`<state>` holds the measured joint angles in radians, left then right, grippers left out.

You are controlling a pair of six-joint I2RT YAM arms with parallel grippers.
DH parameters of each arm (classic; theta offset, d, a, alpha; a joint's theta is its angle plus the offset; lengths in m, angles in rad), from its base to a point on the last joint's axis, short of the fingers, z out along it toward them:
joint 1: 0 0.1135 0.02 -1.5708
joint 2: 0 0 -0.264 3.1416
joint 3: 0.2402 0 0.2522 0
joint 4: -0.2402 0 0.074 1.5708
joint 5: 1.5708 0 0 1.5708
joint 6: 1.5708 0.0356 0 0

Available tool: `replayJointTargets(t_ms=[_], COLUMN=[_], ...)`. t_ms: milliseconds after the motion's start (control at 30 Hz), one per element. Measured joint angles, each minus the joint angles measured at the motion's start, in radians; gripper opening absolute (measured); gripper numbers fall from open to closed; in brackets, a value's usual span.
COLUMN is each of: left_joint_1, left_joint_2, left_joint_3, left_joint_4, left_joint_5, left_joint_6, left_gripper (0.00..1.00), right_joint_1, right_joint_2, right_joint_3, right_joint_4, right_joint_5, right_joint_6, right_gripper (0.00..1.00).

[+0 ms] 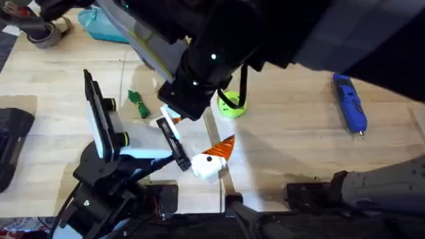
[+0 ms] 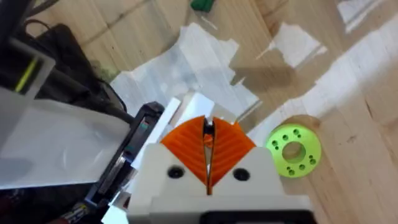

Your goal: Pick up the gripper from the table and insert it into the empty holder that is missing its gripper. Then pick up a screw, insert it into the mounting hole, and use the screwdriver to tighten it. Finally, clean up the table by picking up the vegetable and placing it into the bucket.

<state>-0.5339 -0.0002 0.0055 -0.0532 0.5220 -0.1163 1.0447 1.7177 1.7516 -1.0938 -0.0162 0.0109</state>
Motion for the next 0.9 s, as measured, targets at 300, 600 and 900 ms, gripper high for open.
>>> replayJointTargets(t_ms=[300,600,900], left_joint_1=[0.000,0.000,0.000], left_joint_2=[0.000,0.000,0.000], left_joint_3=[0.000,0.000,0.000], left_joint_4=[0.001,0.001,0.001], left_joint_5=[0.000,0.002,0.002], left_joint_6=[-0.003,-0.003,-0.002], left_gripper=[0.991,0.991,0.991], right_joint_1=[0.000,0.000,0.000], right_joint_2=[0.002,0.002,0.002], right_joint_3=[0.001,0.001,0.001], right_joint_4=[0.013,0.007,-0.002], right_joint_5=[-0.008,-0.053,-0.048], right_joint_6=[-0.005,-0.019,-0.026], right_gripper=[0.006,0.006,0.251])
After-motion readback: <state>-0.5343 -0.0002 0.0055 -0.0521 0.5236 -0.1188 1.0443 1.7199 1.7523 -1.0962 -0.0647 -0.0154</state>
